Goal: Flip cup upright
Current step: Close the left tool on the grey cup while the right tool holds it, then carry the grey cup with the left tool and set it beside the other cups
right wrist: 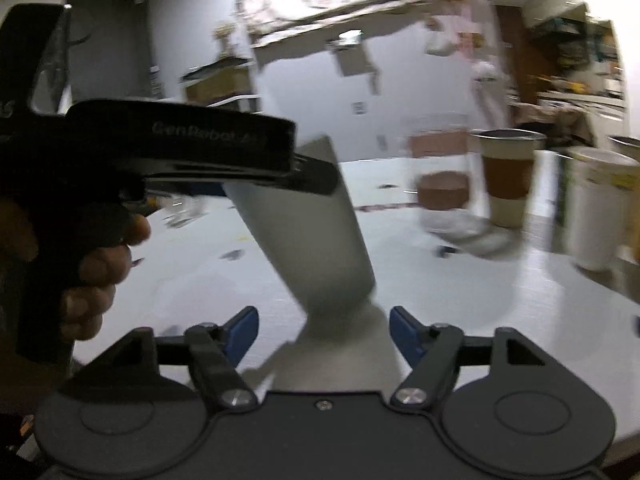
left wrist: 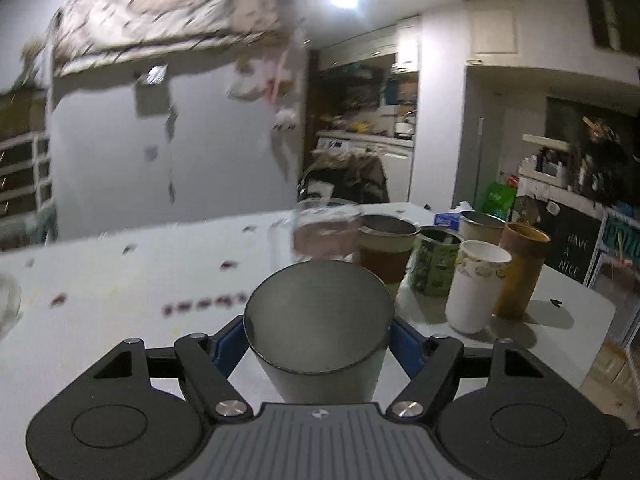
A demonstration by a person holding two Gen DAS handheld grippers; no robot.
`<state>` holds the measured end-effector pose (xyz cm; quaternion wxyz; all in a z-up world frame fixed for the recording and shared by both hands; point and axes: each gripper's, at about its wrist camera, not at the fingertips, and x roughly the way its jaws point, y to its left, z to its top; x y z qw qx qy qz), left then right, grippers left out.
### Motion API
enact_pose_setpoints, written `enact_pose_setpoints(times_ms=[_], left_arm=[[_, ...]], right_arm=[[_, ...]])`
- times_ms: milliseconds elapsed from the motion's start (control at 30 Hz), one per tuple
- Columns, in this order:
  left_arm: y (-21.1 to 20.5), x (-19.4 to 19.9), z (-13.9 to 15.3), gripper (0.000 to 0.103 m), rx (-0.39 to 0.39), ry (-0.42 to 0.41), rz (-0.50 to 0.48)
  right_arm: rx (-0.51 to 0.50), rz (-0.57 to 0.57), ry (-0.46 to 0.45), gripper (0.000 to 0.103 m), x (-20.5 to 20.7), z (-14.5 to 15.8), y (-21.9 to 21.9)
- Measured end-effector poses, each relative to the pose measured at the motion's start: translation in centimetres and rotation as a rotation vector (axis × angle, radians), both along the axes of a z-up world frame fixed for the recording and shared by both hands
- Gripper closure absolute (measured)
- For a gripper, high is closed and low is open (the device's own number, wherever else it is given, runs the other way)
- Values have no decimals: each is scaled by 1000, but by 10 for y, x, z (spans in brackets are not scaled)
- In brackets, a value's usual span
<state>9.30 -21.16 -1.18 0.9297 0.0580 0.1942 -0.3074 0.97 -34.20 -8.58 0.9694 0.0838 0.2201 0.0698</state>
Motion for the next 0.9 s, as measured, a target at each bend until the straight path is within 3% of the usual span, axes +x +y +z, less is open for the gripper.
enact_pose_setpoints(times_ms=[233,433,600,767,900], left_arm=[[-74,11,-4,28,41,-90,-82],[-121,28,-13,28,62,-95,-146],[-140,35,-24,28,69,-73,-163],[-147,33,-28,28,78,-103,-173],[-149,31,-29,20,90,-101,-157]], right_arm=[[4,-179,16,28,-21,-5,-56],[16,-283,13,28,-36,-8,-92],[28,-338,15,28,-43,-16,-113],[29,-361,19,28,-46,-20,-123],[26,-365,17,27,-45,-18,-124]])
